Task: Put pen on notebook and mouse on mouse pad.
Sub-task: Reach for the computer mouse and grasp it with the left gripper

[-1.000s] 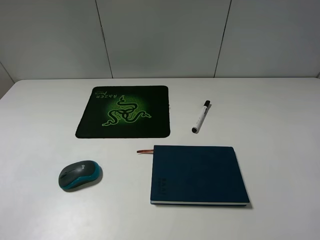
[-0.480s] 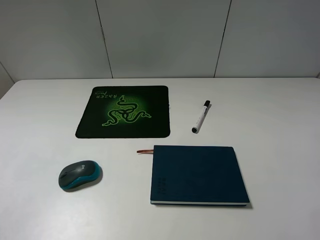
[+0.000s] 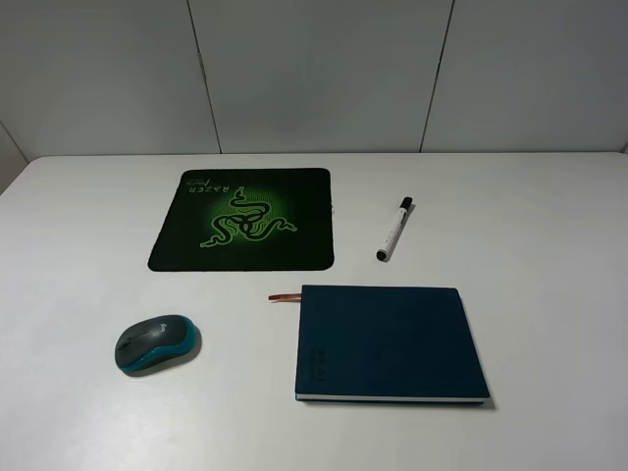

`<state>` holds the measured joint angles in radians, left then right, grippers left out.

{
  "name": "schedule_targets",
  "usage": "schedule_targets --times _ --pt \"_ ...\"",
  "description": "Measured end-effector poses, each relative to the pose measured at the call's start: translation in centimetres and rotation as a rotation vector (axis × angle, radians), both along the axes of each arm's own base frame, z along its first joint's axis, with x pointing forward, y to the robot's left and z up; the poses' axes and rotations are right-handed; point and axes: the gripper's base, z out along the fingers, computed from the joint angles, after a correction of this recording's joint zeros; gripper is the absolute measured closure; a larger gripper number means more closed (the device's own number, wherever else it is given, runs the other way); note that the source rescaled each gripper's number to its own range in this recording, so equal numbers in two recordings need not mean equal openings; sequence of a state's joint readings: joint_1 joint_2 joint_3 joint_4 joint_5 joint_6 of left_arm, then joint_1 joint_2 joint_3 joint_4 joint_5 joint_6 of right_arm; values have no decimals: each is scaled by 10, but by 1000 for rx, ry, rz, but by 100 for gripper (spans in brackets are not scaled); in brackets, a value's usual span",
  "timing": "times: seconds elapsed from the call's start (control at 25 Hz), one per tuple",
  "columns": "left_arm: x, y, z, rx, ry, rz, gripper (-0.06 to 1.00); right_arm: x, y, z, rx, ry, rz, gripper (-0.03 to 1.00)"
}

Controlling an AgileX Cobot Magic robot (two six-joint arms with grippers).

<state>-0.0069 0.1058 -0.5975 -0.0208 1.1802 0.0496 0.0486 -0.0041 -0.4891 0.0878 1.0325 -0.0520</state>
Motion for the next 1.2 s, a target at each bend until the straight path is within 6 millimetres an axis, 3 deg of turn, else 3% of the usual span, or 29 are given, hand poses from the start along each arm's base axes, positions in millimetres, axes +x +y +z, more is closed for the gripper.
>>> schedule_targets --times 0.28,0.48,0.84,1.2 --pt "27 0 31 6 87 -6 -3 0 0 0 0 0 0 -3" --pt "54 -2 39 30 193 -62 -3 0 0 0 0 0 0 -3" --pt "95 -10 28 41 389 -169 -3 0 0 0 0 0 0 -3" --pt "146 -31 -3 120 623 -369 -3 0 0 0 0 0 0 -3"
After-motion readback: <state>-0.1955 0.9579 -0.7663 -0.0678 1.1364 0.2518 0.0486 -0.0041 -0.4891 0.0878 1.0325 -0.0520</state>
